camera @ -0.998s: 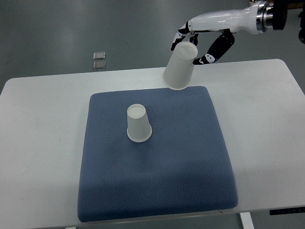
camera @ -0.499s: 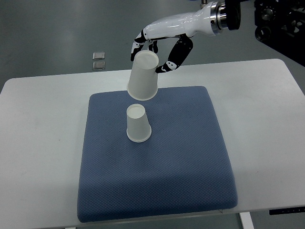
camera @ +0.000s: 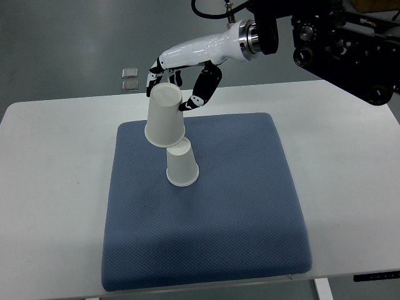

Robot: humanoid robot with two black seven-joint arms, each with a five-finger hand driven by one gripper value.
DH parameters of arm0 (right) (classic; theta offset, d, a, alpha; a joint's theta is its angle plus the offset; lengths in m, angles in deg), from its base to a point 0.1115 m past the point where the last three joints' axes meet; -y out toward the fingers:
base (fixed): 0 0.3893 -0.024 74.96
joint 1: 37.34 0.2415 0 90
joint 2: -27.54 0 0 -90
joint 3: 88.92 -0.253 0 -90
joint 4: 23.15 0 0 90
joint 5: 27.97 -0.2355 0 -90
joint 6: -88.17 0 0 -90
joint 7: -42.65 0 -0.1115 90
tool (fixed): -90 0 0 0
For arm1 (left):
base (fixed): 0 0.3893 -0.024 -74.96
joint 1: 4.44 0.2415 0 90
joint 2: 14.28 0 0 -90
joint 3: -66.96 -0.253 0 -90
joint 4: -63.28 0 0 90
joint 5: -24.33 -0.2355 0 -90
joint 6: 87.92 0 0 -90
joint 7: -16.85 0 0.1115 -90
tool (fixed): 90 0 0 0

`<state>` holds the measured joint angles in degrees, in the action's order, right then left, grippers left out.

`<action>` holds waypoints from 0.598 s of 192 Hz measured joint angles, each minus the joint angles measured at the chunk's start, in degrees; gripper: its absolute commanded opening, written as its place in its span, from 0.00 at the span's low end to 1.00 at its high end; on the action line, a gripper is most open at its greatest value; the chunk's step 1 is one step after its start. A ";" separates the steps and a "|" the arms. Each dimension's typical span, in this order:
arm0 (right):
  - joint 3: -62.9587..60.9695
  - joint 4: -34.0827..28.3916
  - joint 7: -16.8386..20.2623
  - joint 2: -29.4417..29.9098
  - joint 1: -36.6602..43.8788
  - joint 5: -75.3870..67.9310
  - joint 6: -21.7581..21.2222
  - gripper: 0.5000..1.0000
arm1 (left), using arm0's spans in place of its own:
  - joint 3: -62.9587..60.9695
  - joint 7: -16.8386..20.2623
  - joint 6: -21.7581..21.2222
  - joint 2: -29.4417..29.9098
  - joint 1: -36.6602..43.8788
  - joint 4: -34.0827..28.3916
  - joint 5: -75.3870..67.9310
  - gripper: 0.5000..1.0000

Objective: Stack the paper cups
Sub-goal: 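Lower the held cup down over the cup on the pad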

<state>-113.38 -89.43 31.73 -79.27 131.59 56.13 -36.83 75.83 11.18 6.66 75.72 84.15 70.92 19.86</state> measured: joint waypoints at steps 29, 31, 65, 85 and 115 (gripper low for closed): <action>1.15 0.37 0.73 1.48 -0.74 0.13 0.00 0.14 | 0.00 0.00 0.00 0.00 0.00 0.00 0.00 1.00; 1.30 0.39 0.75 1.52 -0.76 0.14 0.00 0.14 | 0.00 0.00 0.00 0.00 0.00 0.00 0.00 1.00; 2.95 1.09 0.90 2.00 -1.18 0.68 0.00 0.14 | 0.00 0.00 0.00 0.00 0.00 0.00 0.00 1.00; 3.47 1.54 0.91 2.19 -1.22 0.84 0.00 0.14 | 0.00 0.00 0.00 0.00 0.01 0.00 0.00 1.00; 3.79 2.00 0.91 2.16 -1.07 1.39 0.00 0.14 | 0.00 -0.03 0.00 0.00 0.00 0.00 0.00 1.00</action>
<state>-109.59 -87.43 32.64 -77.11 130.52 57.53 -36.83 75.83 11.16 6.65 75.72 84.15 70.92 19.86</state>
